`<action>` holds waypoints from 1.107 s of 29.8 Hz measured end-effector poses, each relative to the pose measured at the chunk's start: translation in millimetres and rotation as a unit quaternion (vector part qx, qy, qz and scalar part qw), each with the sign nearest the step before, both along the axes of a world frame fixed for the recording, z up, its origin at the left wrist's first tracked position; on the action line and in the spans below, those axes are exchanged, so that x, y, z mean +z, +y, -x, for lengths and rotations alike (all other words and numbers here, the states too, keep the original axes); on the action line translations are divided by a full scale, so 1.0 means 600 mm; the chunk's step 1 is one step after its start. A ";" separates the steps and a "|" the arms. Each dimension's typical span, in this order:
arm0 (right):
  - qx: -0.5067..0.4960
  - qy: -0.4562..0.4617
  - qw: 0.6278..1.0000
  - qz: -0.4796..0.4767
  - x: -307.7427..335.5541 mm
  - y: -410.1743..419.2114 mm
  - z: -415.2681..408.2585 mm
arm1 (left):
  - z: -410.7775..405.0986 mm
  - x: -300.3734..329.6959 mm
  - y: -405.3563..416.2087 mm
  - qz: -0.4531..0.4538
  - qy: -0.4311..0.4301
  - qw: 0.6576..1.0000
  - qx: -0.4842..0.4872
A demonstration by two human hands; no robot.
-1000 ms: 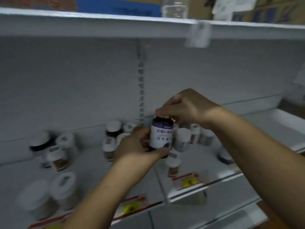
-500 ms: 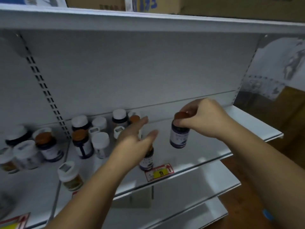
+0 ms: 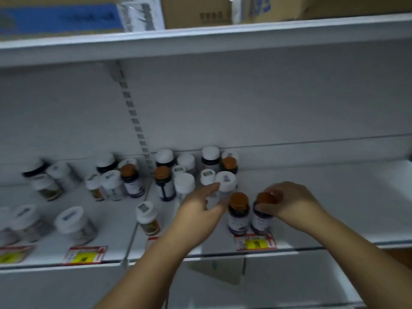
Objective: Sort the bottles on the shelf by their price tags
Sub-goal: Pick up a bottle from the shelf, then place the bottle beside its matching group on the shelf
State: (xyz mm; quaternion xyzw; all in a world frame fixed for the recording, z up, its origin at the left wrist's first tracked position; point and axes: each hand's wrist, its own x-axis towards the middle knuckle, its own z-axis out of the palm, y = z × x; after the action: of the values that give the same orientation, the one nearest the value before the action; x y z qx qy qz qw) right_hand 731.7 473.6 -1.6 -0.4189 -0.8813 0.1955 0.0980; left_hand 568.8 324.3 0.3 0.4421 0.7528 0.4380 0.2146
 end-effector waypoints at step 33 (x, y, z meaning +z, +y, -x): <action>0.344 -0.061 0.926 -0.139 -0.027 -0.357 0.928 | 0.687 -0.018 -0.501 -0.115 -0.067 0.969 0.207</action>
State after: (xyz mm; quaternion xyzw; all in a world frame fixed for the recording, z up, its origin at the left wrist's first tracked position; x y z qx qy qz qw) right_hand 174.9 259.2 -17.5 -0.0829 -0.9939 0.0667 0.0284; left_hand 156.4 24.0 -10.4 0.2685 0.7563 0.5850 0.1169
